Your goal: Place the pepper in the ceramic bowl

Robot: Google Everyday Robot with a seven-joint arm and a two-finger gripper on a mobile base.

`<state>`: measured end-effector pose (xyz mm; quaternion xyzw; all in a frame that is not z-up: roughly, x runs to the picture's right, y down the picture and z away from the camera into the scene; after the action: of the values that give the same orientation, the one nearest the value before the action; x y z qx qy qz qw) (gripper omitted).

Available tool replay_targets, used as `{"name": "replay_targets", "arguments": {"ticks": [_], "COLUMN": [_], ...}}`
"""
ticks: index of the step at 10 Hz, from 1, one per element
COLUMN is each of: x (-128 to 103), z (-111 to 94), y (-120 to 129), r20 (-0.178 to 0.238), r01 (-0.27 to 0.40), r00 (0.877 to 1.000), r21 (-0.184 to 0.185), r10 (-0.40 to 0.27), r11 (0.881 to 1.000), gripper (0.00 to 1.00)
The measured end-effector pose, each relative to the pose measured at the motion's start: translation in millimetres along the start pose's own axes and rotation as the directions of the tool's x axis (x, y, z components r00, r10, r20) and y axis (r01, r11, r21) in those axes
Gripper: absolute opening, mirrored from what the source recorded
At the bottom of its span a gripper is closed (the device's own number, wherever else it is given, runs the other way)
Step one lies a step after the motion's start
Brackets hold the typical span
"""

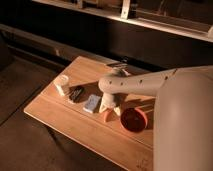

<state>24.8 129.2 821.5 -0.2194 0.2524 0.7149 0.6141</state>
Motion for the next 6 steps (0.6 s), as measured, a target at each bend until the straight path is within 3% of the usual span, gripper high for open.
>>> {"name": "replay_targets", "arguments": {"ticks": [1, 2, 6], "x": [-0.2, 0.0, 1.3], "z": [1.5, 2.4, 4.2], "y": [5.2, 9.5, 8.5], "r20": [-0.005, -0.010, -0.013], "r01": [0.008, 0.015, -0.001], "r00": [1.000, 1.000, 1.000], "r21": [0.006, 0.010, 0.022], "r10": [-0.008, -0.014, 0.001], "r11": [1.000, 1.000, 1.000], "gripper": [0.64, 0.56, 0.18]}}
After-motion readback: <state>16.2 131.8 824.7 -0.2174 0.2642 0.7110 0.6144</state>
